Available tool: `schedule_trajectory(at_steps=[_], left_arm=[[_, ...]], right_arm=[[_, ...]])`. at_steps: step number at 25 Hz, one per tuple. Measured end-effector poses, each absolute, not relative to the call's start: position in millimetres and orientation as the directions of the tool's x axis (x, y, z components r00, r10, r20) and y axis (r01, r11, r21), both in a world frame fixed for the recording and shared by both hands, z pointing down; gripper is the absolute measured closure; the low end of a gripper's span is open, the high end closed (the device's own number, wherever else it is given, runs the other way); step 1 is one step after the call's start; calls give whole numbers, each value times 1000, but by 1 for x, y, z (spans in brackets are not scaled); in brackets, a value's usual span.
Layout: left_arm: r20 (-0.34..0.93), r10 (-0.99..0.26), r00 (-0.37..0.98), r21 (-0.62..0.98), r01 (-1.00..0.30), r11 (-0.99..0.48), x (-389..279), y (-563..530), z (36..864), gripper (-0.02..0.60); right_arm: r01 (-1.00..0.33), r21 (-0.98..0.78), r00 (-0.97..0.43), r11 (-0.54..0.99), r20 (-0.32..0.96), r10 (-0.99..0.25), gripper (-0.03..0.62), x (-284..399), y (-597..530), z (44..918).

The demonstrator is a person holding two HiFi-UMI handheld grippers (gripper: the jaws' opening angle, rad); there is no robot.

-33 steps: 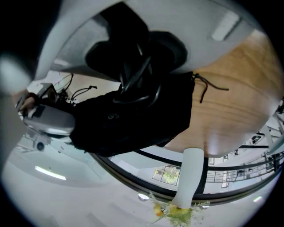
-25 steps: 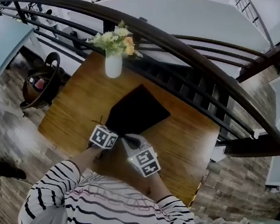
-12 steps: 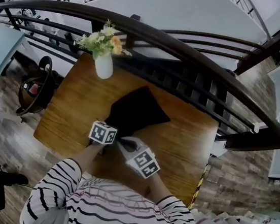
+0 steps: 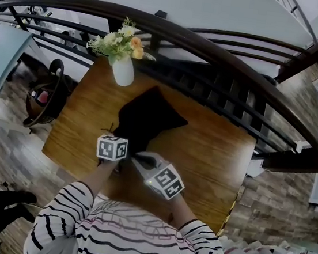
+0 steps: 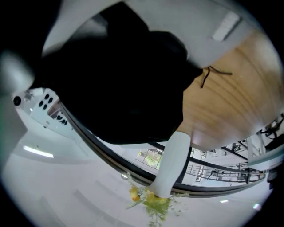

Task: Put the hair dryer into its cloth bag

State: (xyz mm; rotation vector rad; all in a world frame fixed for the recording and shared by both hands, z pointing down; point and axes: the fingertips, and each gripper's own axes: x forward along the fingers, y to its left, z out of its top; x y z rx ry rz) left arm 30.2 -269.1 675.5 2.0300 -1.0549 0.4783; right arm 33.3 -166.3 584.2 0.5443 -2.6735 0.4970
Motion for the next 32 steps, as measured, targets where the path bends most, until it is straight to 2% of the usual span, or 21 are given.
schedule_trajectory(at_steps=[6,15,24,27,32], left_arm=[[633,-571,522,511,-836,-198,-7,-268,683,417],[653,-569,500,513,-844,-153,-13,-274,699,416],[675,-555,485,485,-859,-161,-10,-282,702,413],[679,-549,487,457,-866,-203,-9,-280,699,405],[679,-574,458,349,-889,-297,-18,-278,689,356]], right_arm=[[-356,-309,-893,882,391,-223,585,18,-154,587],[-344,-351,-896,871,399,-193,585,17,-149,594],[-368,-377,-888,850,414,-201,585,21,-157,603],[-393,-363,-873,845,435,-220,585,23,-160,608],[-454,-353,-846,818,458,-272,585,26,-167,613]])
